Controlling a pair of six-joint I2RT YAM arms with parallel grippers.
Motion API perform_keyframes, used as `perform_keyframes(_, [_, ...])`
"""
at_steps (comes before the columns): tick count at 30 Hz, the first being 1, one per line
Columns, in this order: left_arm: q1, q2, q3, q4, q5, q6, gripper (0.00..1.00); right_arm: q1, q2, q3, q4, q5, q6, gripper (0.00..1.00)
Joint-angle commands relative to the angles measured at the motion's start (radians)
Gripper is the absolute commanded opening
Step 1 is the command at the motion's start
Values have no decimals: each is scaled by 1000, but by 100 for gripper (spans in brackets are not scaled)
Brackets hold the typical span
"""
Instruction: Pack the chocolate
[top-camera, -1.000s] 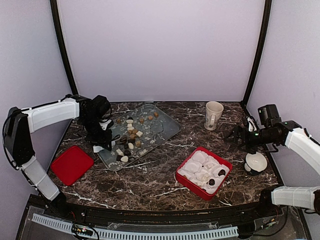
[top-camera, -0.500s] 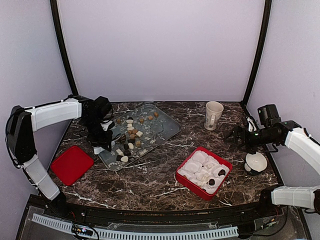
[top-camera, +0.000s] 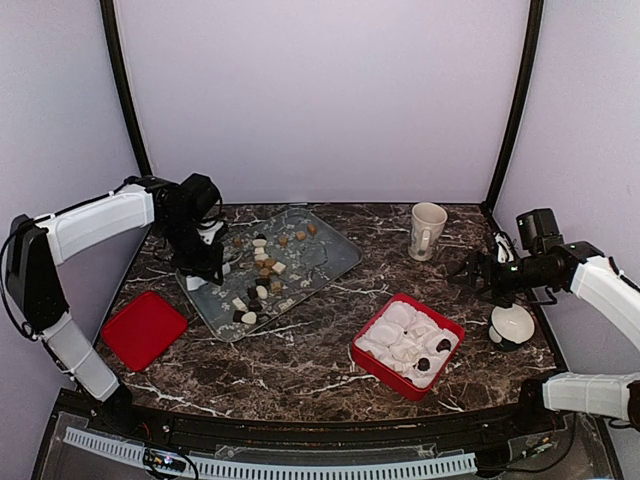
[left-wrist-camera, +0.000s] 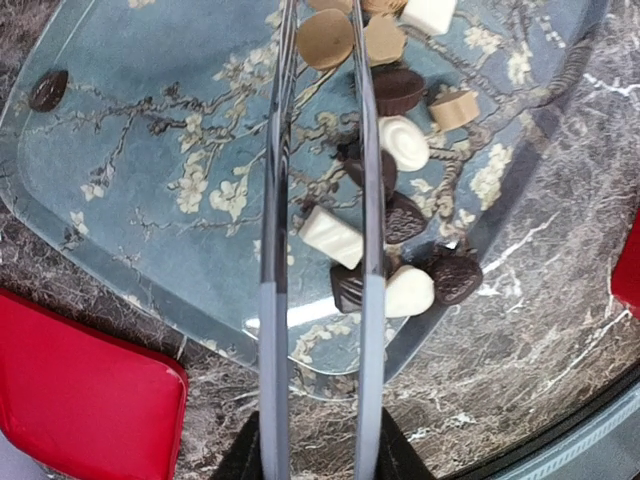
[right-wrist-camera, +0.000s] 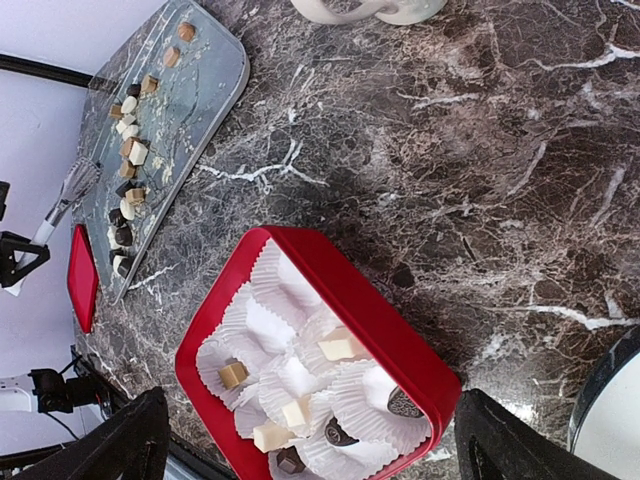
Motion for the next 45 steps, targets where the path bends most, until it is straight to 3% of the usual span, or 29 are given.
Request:
perform_keyframes(1, [-34, -88, 63, 3, 63, 40, 20, -7, -5, 7, 34, -10, 7, 100])
perform_keyframes(11, [-336, -83, 143, 102, 188, 116, 18, -7, 14, 17, 40, -16, -3, 100])
perform_keyframes(19, [-537, 34, 233, 62, 156, 183, 18, -7, 6, 10, 34, -14, -7, 100])
perform_keyframes(30, [-663, 189, 286, 129, 104, 155, 18, -7, -23, -14, 32, -8, 6, 100])
perform_keyframes(45, [-671, 293, 348, 94, -25, 139, 25, -7, -42, -27, 20, 0, 5, 100])
